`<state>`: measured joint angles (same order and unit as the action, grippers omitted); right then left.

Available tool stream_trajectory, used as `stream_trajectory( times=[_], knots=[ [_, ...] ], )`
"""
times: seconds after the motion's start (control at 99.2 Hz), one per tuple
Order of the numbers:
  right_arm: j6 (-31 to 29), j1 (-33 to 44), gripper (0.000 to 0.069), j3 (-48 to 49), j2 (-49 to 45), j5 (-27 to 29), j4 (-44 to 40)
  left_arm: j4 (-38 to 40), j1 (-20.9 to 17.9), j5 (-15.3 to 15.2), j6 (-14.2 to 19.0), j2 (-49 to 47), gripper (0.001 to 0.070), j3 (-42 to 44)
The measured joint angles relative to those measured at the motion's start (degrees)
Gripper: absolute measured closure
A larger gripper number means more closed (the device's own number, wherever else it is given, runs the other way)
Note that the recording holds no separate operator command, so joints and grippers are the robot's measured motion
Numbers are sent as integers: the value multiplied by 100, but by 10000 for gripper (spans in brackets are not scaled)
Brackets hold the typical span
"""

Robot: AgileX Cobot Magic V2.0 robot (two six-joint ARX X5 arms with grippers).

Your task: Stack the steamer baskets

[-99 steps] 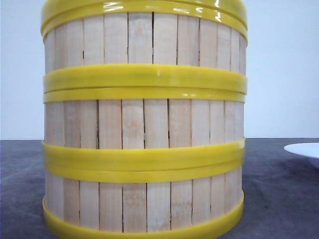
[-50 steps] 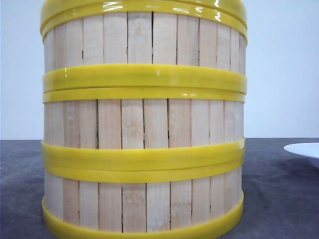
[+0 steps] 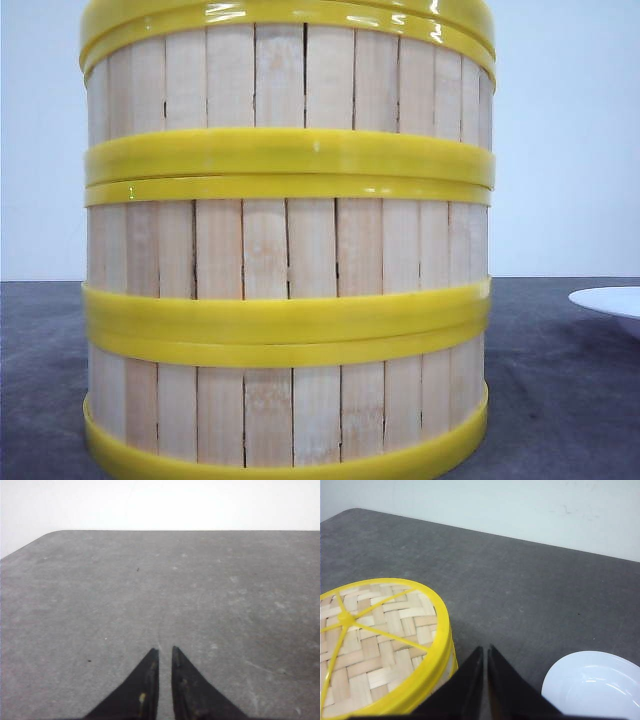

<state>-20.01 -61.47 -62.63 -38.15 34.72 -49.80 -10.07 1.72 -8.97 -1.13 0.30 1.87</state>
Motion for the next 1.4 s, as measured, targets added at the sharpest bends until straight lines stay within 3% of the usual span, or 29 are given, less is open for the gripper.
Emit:
stream_trajectory(
  times=[1.27,1.401],
  knots=[
    [4,15,681,0,-2,11,2,2,0,-2,-37,0,691,0],
    [160,295,681,0,-2,219,341,2,0,-2,-37,0,691,0]
  ],
)
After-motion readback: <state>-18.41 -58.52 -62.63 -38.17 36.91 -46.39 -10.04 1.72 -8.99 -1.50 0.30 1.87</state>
